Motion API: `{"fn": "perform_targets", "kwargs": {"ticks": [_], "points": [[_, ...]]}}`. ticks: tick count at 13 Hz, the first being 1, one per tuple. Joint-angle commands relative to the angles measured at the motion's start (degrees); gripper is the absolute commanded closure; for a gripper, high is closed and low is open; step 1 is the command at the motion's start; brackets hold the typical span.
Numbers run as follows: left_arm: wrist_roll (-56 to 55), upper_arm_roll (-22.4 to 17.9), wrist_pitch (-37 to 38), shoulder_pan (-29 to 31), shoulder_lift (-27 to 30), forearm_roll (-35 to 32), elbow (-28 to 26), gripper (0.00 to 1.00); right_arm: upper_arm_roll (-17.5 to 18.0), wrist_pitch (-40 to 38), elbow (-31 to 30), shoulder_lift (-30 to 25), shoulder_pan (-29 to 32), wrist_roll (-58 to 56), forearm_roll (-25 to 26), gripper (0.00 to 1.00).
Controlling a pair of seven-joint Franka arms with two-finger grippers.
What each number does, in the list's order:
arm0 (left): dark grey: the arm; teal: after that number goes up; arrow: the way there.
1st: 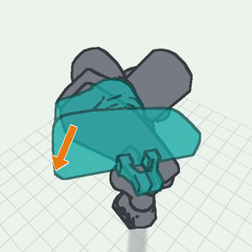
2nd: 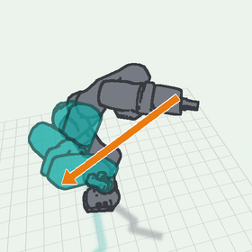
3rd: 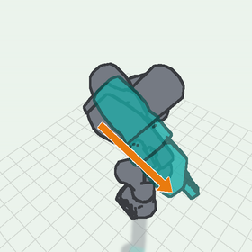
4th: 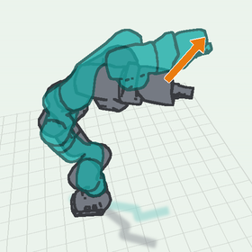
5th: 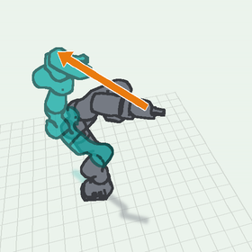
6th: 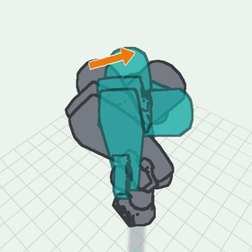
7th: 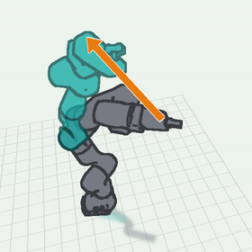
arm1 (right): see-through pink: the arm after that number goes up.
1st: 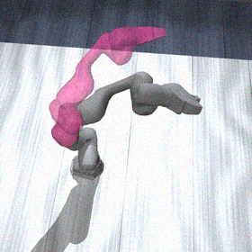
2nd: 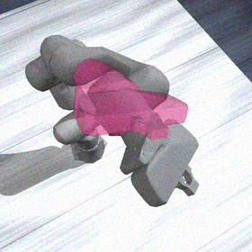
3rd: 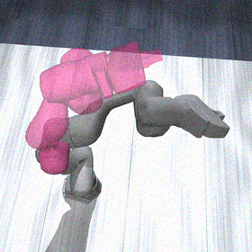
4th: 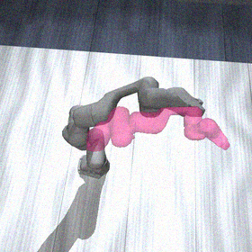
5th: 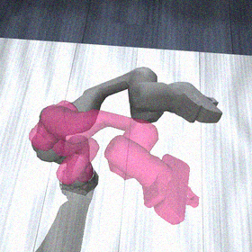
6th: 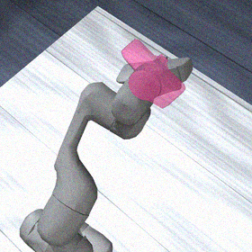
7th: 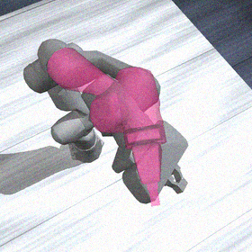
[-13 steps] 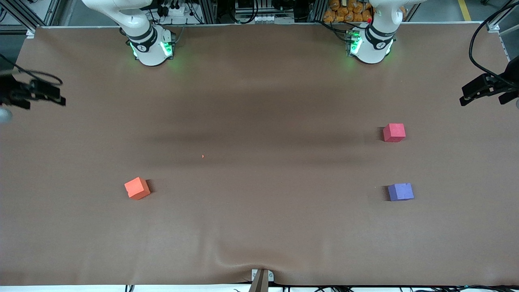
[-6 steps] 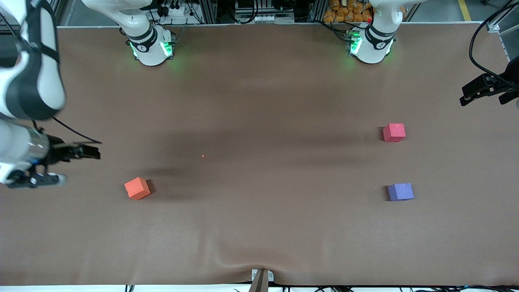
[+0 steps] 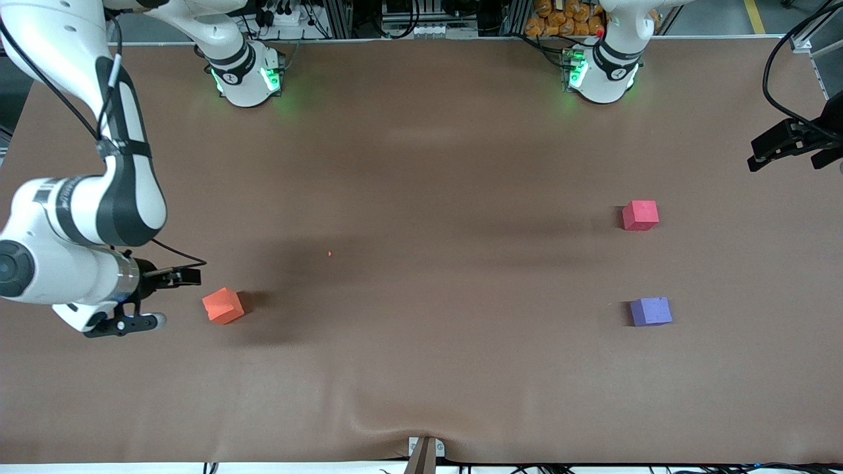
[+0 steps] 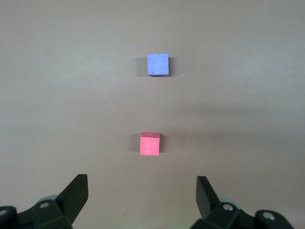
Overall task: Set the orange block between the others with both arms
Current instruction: 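Reach the open right gripper down to the orange cube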
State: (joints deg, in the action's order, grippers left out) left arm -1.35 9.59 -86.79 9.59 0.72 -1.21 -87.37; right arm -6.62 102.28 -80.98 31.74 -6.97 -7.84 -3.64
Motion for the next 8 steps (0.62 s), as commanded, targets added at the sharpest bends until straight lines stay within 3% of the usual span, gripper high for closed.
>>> {"fn": "perform_targets", "kwargs": {"ticks": [1,5,8], "points": [[0.47,0.34,0.31,0.52,0.51,-0.29,0.36,0.00,-0.15,2.65,0.82,2.88,-0.15,-3.13,-0.93,0.00],[0.47,0.34,0.13,0.52,0.95,-0.20,0.71,0.00,-0.23,7.74,0.74,7.63,0.73,-15.34,-6.27,0.00],[0.47,0.34,0.13,0.52,0.78,-0.11,0.45,0.00,-0.23,9.16,0.73,10.62,0.91,-16.94,-7.35,0.00]]}}
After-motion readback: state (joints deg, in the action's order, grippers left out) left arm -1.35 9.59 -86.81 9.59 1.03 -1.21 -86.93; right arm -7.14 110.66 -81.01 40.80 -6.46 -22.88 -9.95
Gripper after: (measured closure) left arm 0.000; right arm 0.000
